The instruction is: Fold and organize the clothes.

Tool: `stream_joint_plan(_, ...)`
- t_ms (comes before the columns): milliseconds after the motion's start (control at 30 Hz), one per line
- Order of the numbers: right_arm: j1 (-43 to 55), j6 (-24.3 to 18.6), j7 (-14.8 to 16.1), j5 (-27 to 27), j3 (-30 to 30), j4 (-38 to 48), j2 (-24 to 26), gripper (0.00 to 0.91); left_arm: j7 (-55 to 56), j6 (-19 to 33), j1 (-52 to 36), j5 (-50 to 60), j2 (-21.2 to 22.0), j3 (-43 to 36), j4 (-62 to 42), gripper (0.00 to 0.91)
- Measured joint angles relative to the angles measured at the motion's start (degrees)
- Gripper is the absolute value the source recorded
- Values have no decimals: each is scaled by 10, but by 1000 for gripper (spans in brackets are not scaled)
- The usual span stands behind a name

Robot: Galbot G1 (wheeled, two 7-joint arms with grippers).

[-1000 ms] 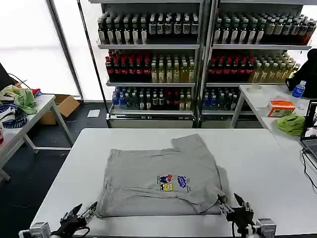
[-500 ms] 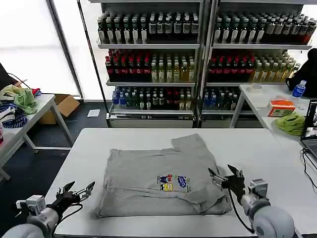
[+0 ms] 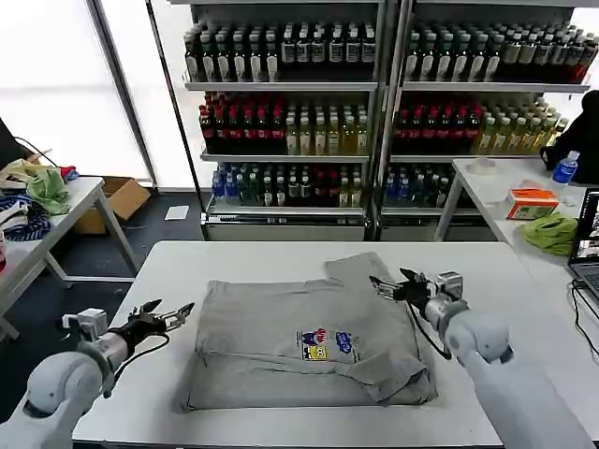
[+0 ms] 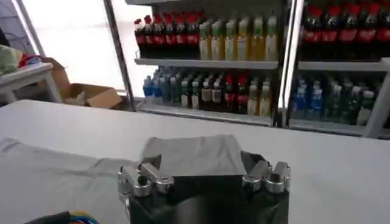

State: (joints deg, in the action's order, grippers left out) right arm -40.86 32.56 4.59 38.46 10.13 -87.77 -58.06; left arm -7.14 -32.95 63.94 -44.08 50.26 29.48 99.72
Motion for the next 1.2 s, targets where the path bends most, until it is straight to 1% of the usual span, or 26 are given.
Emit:
stream_joint_plan(167,54,3,6,-12,-21,69,-21,907,-16,0,-73,1,0,-52,-62,907)
stream_joint_plan(400,90,4,9,-23,-34,146,-47,907,-28,0,-152,5,12,-112,-134,907)
stream_joint_plan(700,118,5,14,-25,-43,207,-71,907,-38,4,-208,11,27,-162,-196,907)
stream_joint_plan(933,132,5,14,-27,-48,237,-91,907,-42,7,-237,15,37,-188,-234,907)
stream_joint_plan(967,135,5,14,-27,-48,242,-94,897,-43,8,-239,16,38,-191,-238,907)
stream_joint_plan(1000,137,5,14,-28,-48,246,-97,786,-44,9,-240,17,39,-193,-242,907)
stream_joint_plan(1033,139,5,15,-28,-48,249,-100,645,-45,9,-241,17,41,-195,-246,796)
stream_joint_plan(1067,140,5,15,-29,-48,253,-103,181,-45,9,-242,17,42,-197,-250,695)
stream_joint_plan(1100,142,5,15,-29,-49,257,-105,0,-46,9,-242,17,42,-199,-252,494)
stream_joint_plan(1133,144,5,15,-29,-50,260,-107,0,-47,9,-243,18,43,-201,-253,353)
stream_joint_plan(1167,145,5,15,-29,-51,263,-110,0,-48,10,-243,18,43,-202,-254,40)
stream_joint_plan(1200,146,5,16,-29,-53,266,-112,0,-49,10,-243,18,44,-203,-255,10)
